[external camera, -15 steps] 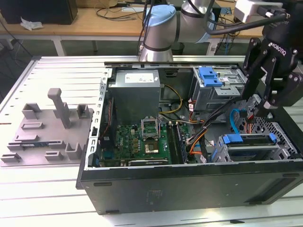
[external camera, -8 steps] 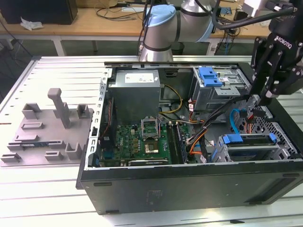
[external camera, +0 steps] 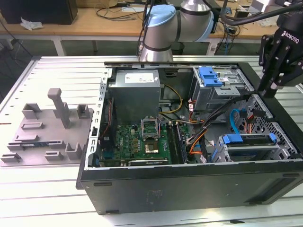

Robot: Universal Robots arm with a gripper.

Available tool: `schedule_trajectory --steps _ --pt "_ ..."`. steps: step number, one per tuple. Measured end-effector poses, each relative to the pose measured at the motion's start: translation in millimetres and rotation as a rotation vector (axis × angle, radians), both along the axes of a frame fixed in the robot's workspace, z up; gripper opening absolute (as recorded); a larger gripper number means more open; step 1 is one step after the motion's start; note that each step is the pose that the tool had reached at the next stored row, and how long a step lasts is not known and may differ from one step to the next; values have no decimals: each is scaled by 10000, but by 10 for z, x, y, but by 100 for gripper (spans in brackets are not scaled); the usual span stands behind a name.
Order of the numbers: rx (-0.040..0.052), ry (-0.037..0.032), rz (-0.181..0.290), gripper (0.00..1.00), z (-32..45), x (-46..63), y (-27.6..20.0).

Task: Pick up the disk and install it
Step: 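Insert the first disk wire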

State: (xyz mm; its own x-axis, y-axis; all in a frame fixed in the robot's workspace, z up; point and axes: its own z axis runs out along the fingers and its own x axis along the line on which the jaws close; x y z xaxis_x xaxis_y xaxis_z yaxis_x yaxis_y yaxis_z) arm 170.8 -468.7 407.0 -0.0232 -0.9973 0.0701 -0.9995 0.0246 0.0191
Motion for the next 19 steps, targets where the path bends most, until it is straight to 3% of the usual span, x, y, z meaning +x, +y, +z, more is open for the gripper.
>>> schedule_trajectory --steps 5,7,11,15,16,18,19 --pt "0 -1 -404 29 -8 58 18" --pt "1 0 -745 29 -16 59 19" --pt "0 0 -1858 29 -41 61 19" --pt "-144 -14 -2122 29 -59 71 24" --pt "-195 -19 -2150 29 -63 73 27" --pt "-492 -51 -2217 29 -83 79 51" --pt "-796 -76 -2457 29 -124 101 189"
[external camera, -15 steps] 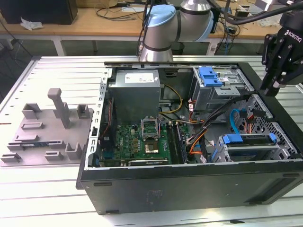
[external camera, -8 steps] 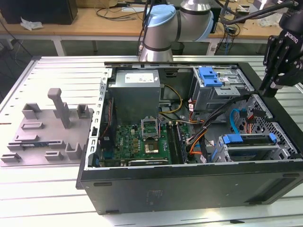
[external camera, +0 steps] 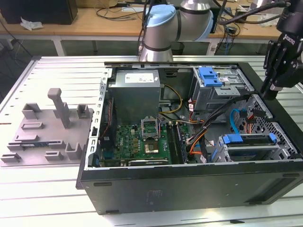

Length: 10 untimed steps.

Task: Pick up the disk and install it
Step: 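Insert the first disk wire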

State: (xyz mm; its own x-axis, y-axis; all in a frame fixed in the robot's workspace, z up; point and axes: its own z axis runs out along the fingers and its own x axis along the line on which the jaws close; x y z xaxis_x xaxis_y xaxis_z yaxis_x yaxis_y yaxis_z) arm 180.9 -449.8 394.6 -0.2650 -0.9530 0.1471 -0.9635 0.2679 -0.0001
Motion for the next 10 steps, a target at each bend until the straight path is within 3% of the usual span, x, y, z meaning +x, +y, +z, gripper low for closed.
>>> schedule_trajectory --steps 1,2,4,6,10 --pt "-233 0 -258 29 -72 27 135" --pt "-435 2 -258 29 -81 27 169" --pt "-654 6 -259 29 -90 27 208" --pt "-950 20 -258 29 -102 27 261" --pt "-1309 37 -260 31 -116 27 322"
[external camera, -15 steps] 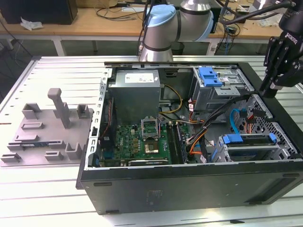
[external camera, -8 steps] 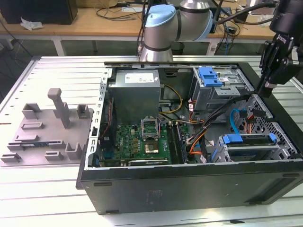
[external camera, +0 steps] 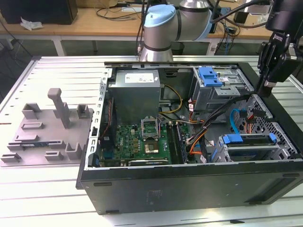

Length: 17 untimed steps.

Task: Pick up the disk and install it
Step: 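Insert the first disk wire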

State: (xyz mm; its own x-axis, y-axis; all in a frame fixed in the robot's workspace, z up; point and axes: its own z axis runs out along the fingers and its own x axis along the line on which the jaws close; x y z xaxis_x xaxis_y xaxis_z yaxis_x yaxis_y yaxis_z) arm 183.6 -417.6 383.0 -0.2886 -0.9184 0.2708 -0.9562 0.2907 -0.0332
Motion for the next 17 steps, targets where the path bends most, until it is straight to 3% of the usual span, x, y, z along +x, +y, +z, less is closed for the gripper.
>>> schedule_trajectory --steps 3,8,9,10,11,12,15,17 --pt "-206 11 -4 37 -11 0 29" --pt "-340 29 -26 37 -27 0 30" --pt "-349 67 -24 37 -28 1 29" --pt "-361 181 -23 37 -29 3 29" --pt "-375 365 -20 37 -29 10 29" --pt "-390 458 -20 37 -36 13 30" --pt "-507 467 -22 37 -52 25 29" --pt "-704 498 -25 37 -61 37 29"
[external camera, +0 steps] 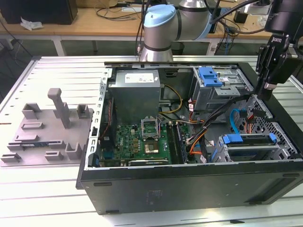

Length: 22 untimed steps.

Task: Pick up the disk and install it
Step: 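Insert the first disk wire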

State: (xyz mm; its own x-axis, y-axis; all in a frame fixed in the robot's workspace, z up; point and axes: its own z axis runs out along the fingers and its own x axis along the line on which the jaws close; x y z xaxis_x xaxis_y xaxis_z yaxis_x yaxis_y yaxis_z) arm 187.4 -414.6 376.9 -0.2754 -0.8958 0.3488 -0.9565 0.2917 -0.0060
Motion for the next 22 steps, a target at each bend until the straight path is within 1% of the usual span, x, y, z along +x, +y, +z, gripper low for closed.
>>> schedule_trajectory --steps 1,2,4,6,10,14,19,22 --pt "-81 25 -1 37 -5 4 -1" --pt "-123 43 0 37 -11 6 -2" --pt "-149 65 0 37 -30 12 -5" --pt "-150 77 0 37 -61 20 -10" --pt "-153 86 -2 37 -83 25 -18" --pt "-149 91 0 37 -106 27 -42" --pt "-151 95 -19 37 -142 53 -86" --pt "-152 120 -20 37 -163 60 -87"
